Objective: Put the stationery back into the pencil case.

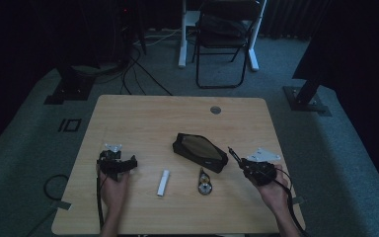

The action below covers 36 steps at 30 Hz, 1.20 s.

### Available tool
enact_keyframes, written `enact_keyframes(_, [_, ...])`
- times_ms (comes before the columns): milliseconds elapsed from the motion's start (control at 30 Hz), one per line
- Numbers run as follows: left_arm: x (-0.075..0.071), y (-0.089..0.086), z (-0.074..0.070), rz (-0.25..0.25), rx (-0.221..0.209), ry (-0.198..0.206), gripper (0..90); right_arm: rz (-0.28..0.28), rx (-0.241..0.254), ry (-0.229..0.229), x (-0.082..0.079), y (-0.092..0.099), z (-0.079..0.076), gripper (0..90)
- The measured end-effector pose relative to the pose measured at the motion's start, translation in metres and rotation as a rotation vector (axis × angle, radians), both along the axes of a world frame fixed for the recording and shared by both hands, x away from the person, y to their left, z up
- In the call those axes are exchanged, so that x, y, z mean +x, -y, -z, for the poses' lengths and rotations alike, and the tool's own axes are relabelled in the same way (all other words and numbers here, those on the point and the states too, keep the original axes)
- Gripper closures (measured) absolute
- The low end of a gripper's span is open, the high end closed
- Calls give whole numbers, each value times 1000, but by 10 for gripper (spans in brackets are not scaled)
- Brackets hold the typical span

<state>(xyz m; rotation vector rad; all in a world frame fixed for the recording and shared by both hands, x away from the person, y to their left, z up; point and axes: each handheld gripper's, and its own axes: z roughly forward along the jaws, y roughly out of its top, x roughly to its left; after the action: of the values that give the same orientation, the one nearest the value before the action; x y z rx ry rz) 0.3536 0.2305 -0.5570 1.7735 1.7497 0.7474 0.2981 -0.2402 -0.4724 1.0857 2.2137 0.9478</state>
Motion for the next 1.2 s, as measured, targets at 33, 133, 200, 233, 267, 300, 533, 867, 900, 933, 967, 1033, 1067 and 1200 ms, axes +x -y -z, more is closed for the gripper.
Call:
enact_keyframes(33, [0,0,0,0,0,0,83,0,1,0,0,0,-1,799])
enact_keyframes(133, [0,0,0,0,0,0,82,-6,-1,7,1,-1,-2,799])
enact_keyframes(200, [0,0,0,0,0,0,83,-7,1,8,1,-2,-3,799])
enact_keyframes(233, [0,0,0,0,0,0,83,-9,2,9,1,-2,-4,799])
enact_keyframes(267, [0,0,0,0,0,0,83,-9,5,10,0,-3,-4,799])
enact_keyframes(300, [0,0,0,0,0,0,83,-11,7,12,1,-3,-5,799])
enact_keyframes(533, [0,0,0,0,0,0,83,-25,10,24,2,-9,-9,799])
enact_keyframes(867, [0,0,0,0,0,0,83,-35,11,32,4,-13,-14,799])
enact_keyframes(900, [0,0,0,0,0,0,83,-36,10,33,5,-13,-14,799])
enact_keyframes(933, [0,0,0,0,0,0,83,-39,8,34,5,-14,-14,799])
enact_keyframes(967, [0,0,0,0,0,0,83,-39,9,34,5,-14,-14,799])
enact_keyframes(1033, [0,0,0,0,0,0,83,-40,10,35,5,-15,-15,799])
enact_keyframes(1067, [0,0,0,0,0,0,83,-39,12,36,5,-15,-16,799])
enact_keyframes(1200, [0,0,0,0,0,0,83,-46,11,42,6,-18,-17,799])
